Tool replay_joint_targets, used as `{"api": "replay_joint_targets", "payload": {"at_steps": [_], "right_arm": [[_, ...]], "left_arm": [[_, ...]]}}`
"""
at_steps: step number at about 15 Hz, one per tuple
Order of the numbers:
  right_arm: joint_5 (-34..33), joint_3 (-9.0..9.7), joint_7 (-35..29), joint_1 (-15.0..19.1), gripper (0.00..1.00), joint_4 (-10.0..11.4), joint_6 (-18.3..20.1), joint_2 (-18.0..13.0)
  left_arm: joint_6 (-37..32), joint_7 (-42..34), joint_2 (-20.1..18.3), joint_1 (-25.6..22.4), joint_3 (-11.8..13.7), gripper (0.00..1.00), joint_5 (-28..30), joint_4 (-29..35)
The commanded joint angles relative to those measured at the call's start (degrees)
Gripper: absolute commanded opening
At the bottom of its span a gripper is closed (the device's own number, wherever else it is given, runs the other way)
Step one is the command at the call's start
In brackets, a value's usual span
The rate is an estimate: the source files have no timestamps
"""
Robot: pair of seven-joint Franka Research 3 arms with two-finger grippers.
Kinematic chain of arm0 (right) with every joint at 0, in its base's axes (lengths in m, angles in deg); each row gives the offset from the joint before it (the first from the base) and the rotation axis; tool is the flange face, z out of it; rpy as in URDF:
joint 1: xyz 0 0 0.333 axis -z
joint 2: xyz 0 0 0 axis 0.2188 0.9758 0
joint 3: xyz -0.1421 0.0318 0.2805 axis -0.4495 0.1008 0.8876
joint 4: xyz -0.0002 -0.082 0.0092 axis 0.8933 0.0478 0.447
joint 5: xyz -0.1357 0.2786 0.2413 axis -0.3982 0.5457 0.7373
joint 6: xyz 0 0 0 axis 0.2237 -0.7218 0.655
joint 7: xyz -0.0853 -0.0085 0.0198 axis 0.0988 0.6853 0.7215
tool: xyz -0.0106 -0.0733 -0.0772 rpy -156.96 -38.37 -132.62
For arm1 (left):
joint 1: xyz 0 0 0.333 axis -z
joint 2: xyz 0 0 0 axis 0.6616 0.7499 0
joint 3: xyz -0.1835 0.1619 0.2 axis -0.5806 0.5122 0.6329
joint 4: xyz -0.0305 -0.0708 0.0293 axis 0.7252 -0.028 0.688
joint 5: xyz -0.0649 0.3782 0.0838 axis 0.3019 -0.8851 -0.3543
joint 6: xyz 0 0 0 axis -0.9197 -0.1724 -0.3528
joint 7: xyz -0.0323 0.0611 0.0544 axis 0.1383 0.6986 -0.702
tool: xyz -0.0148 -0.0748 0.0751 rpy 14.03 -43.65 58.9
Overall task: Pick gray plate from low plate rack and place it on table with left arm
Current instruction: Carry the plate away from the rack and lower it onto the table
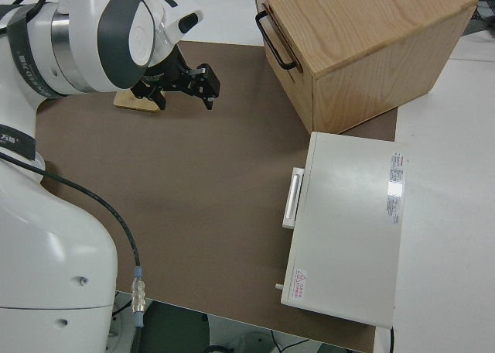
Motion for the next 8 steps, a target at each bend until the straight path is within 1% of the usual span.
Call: {"api": "replay_joint_targets", "payload": {"at_steps": [1,5,8], "right_arm": [[-0.1,1.38,-0.8,1.5,0.983,-0.6,1.0,-0.1],[-0.1,1.38,-0.8,1.5,0.983,-0.6,1.0,-0.1],[-0.1,1.38,-0.8,1.5,0.983,-0.6,1.0,-0.1]], "left_arm": [[0.8,-0.9,-0.3,0.5,0.5,0.00,0.4,1.2],[0.5,-0.6,0.7,0.5,0.5,0.00,0.4,1.1],[-0.4,-0.7,0.7,0.5,0.4,0.00,0.4,1.1]]}}
